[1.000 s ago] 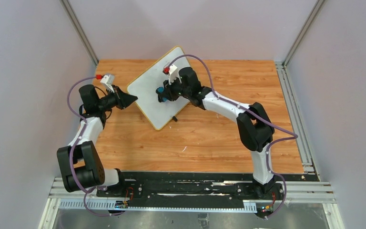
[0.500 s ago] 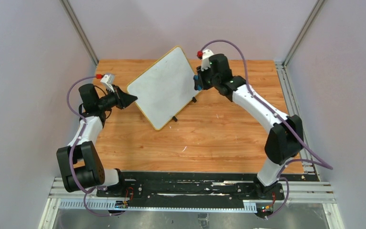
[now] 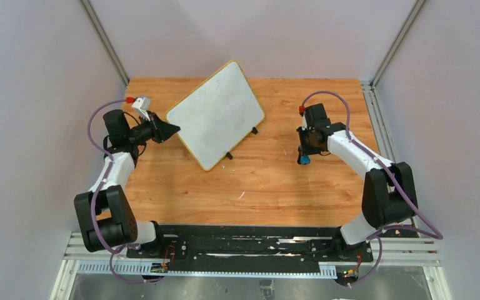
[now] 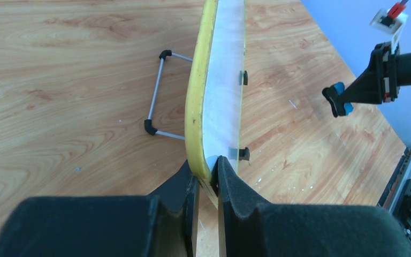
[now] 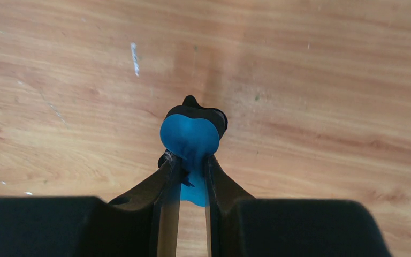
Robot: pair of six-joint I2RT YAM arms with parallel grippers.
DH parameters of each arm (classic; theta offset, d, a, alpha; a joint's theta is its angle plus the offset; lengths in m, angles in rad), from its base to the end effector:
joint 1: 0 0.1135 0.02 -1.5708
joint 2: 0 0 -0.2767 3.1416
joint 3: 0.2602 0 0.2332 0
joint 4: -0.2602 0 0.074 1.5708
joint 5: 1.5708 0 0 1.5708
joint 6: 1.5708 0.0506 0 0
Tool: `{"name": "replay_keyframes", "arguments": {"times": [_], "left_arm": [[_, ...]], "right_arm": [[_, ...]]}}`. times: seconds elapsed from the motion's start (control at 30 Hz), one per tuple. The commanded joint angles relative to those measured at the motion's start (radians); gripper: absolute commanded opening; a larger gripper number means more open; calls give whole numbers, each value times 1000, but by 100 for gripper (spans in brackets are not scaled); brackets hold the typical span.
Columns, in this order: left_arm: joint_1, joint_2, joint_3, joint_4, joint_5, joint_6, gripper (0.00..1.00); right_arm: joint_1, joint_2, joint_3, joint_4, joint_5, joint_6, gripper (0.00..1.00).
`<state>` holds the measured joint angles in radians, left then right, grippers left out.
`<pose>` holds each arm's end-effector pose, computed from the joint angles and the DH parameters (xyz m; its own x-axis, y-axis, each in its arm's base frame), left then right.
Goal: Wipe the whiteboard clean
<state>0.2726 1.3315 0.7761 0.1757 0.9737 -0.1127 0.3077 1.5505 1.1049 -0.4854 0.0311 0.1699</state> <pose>0.2739 0.0331 0.2765 -0.4209 -0.1833 -0.8884 0.5445 0.7323 -0.4090 0.3035 0.0948 0.2472 -0.8017 -0.0774 -0.5927 -0.1516 0.9855 0.0764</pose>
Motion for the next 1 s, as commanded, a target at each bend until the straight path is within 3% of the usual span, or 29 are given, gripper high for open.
{"name": "replay_keyframes", "arguments": {"times": [0.0, 0.27, 0.37, 0.57, 0.7, 0.97], "left_arm": [[-4, -11, -7, -61, -67, 120, 0], [-4, -9, -12, -62, -69, 115, 1], [-4, -9, -10, -62, -70, 114, 5], [-4, -8, -9, -64, -71, 114, 17], [-4, -7, -8, -66, -75, 115, 28], [-3, -12, -1, -80, -70, 120, 36]], "right_arm": [[-38, -25, -56, -48, 31, 52, 1], [-83, -27, -122, -57, 9, 59, 2], [-98, -30, -148, -41, -17, 56, 8], [-102, -55, -193, -11, -42, 43, 32], [-103, -85, -209, -5, -37, 35, 38], [-104, -95, -206, -8, -40, 31, 40]]}}
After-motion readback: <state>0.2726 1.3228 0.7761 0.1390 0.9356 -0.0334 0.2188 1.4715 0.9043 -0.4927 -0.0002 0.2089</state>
